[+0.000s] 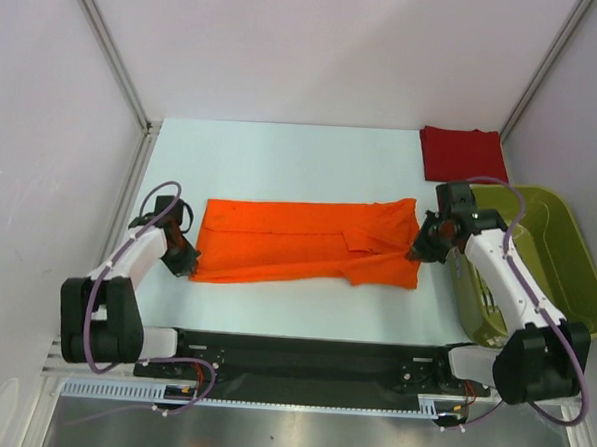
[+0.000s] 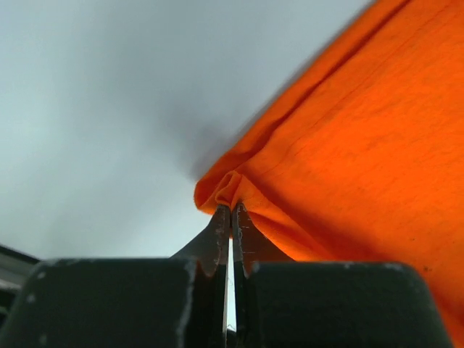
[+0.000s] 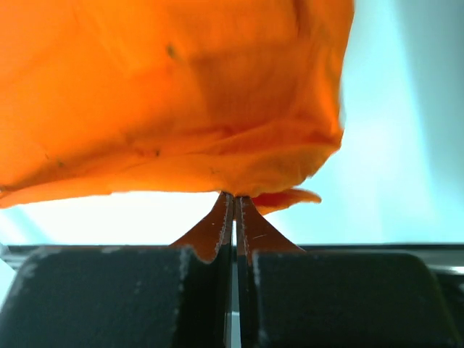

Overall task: Fold and stack the t-shirts
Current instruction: Fold the tshirt

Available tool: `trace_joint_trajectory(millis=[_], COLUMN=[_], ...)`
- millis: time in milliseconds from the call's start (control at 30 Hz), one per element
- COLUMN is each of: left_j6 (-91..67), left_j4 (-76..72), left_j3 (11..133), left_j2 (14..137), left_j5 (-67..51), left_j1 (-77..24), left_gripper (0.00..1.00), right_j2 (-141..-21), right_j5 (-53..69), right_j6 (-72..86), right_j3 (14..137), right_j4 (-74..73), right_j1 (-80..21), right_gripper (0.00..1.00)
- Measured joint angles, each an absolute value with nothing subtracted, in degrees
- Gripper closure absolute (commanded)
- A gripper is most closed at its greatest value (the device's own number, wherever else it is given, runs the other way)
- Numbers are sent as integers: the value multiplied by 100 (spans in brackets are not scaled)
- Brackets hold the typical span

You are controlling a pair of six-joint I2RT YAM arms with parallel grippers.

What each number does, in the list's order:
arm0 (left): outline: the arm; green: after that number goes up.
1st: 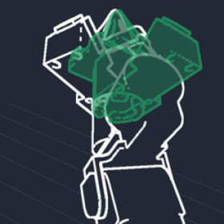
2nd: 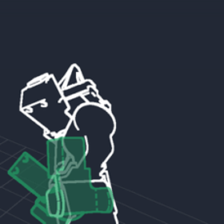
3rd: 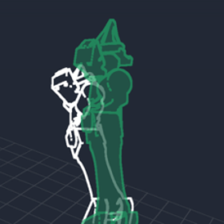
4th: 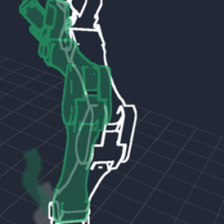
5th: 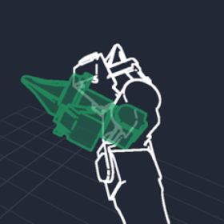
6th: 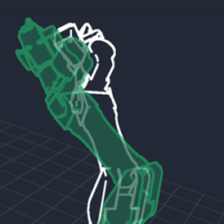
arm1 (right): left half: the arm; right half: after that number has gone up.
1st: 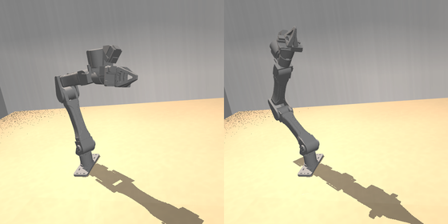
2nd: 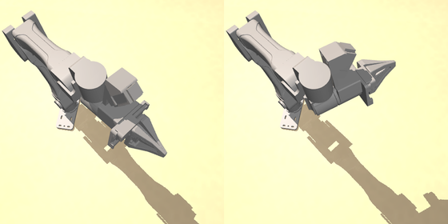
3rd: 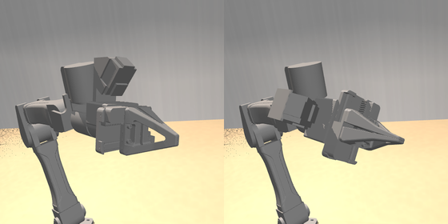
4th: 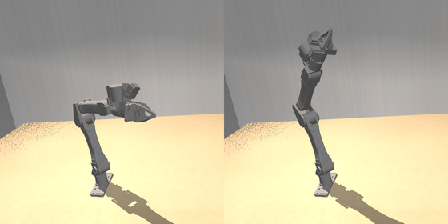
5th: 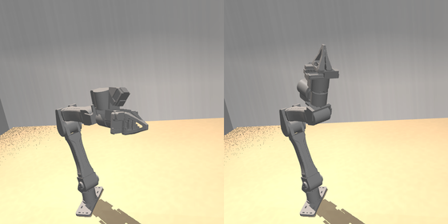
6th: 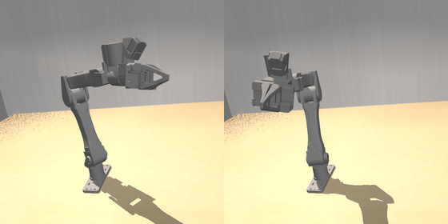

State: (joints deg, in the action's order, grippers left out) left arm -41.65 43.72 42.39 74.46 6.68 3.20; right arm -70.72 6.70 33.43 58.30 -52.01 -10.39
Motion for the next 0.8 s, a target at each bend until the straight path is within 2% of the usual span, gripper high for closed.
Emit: trace_joint_trajectory(millis=[367,800], left_j6=[-3588,-3452], left_j4=[3780,3868], left_j3=[4998,5815], left_j2=[8405,8899], left_j5=[-193,178], left_j1=[224,209], left_gripper=[100,100], right_j2=[-8302,-9456], right_j5=[473,572], right_j6=[2692,2331], right_j3=[6897,7463], right_j4=[-5103,-4936], right_j1=[-725,-685], right_gripper=[100,100])
